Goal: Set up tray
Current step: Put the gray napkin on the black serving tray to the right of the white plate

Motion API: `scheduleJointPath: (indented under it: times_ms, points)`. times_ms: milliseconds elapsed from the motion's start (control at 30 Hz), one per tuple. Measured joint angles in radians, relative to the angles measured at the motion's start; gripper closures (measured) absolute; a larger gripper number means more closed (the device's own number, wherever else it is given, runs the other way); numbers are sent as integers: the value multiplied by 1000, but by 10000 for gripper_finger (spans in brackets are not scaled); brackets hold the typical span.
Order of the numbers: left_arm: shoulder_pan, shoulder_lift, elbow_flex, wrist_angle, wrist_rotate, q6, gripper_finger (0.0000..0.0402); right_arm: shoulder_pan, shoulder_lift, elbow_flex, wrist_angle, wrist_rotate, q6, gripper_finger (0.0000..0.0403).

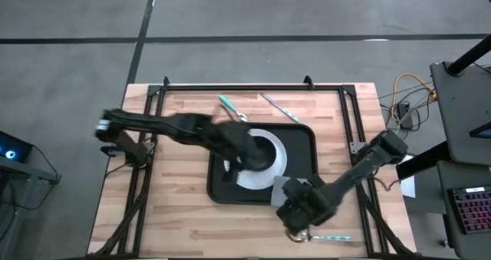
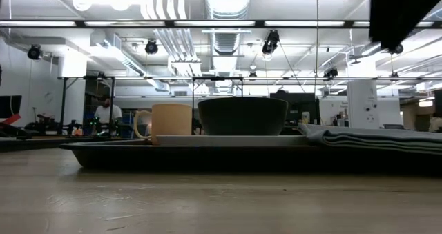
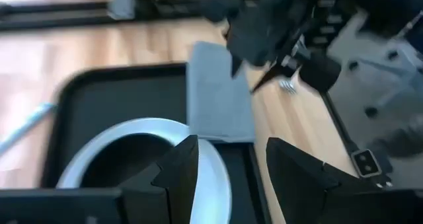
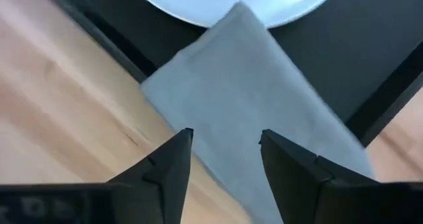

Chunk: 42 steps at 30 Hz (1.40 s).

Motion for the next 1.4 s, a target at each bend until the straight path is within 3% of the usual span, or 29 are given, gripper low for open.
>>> scheduleJointPath:
  times_ms: [200,467,1033,1400]
  points:
    - [-2,-242,-258,75,-7,-47,242,-62,82,50,7,1,202,233]
    - [-2,-433,-434,79,-3,-66,242,-113,196,183,11,-5,368,205]
    - [-7,-499,-472,76,10,-63,242,-140,375,357,-87,-25,459,238]
    - [-7,-500,-472,71,36,-62,242,-141,416,362,-91,-47,473,253]
